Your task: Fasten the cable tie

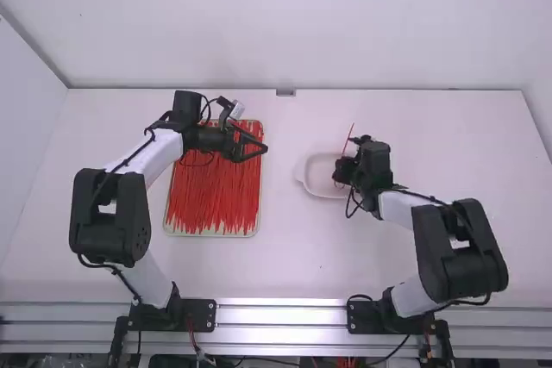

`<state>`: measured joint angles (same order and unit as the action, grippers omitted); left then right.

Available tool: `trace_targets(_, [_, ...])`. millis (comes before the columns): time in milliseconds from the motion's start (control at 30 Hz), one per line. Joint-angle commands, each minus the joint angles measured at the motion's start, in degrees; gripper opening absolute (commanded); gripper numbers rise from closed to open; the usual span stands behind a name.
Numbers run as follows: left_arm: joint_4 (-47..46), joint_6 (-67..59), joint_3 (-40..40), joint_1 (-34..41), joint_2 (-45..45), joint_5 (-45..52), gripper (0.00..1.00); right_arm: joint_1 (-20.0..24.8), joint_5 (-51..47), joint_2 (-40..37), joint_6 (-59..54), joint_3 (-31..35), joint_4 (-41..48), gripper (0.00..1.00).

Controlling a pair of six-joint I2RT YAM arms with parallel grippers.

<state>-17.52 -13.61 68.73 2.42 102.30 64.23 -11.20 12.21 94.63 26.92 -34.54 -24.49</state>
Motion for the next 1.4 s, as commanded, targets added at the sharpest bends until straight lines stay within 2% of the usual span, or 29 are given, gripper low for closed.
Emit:
trace_targets(0, [-0.26, -1.25, -0.55, -0.15, -0.31, 0.61, 0.99, -0.83, -0.28, 0.20, 0.28, -2.12, -0.39, 0.00])
trace_targets(100, [-0.28, -1.27, -0.55, -0.15, -0.31, 0.61, 0.99, -1.29, -0.63, 0.20, 0.37, -2.25, -0.44, 0.00])
trace_targets(167, [-0.28, -1.27, -0.55, -0.17, -0.31, 0.61, 0.99, -1.27, -1.46, 0.20, 1.62, -2.25, -0.39, 0.12])
trace_targets(200, [-0.22, -1.29, -0.55, -0.15, -0.31, 0.59, 0.99, -1.11, -2.03, 0.20, 2.49, -2.25, -0.15, 0.26])
trace_targets(233, [-0.22, -1.29, -0.55, -0.15, -0.31, 0.57, 0.99, -1.11, -1.99, 0.20, 2.45, -2.25, -0.17, 0.33])
trace_targets(267, [-0.22, -1.27, -0.55, -0.15, -0.31, 0.52, 0.99, -1.11, -1.95, 0.20, 2.47, -2.25, -0.17, 0.46])
trace_targets(300, [-0.22, -1.25, -0.55, -0.15, -0.31, 0.35, 0.99, -1.11, -1.97, 0.20, 2.54, -2.25, -0.17, 0.52])
trace_targets(333, [-0.24, -1.20, -0.55, -0.17, -0.31, -0.55, 0.99, -1.05, -2.03, 0.20, 2.91, -2.25, -0.20, 0.74])
trace_targets(367, [-0.28, -1.22, -0.55, -0.17, -0.31, -1.75, 0.99, -0.70, -1.97, 0.17, 2.84, -2.25, -0.22, 0.89])
trace_targets(400, [-0.57, -1.20, -0.55, -0.17, -0.31, -2.67, 0.99, -0.44, -2.01, 0.00, 2.84, -2.25, -0.17, 0.99])
trace_targets(567, [-1.14, -0.74, -0.55, -1.14, -0.61, -4.24, 0.99, 0.50, -1.57, -2.80, 1.09, -2.25, 3.63, 0.98])
trace_targets(900, [-7.78, 1.18, -0.55, -4.72, -4.33, -12.44, 0.99, 1.77, -3.41, -17.73, 1.14, -2.25, 21.59, 0.99])
trace_targets(1200, [-14.10, 7.06, -0.55, -4.70, -10.25, -27.52, 0.99, -0.31, -3.52, -28.63, 1.16, -2.25, 31.78, 0.99])
trace_targets(1367, [-17.94, 7.37, -0.55, -4.61, -13.03, -29.22, 0.99, -1.97, -3.50, -31.50, 1.33, -2.25, 34.14, 0.99])
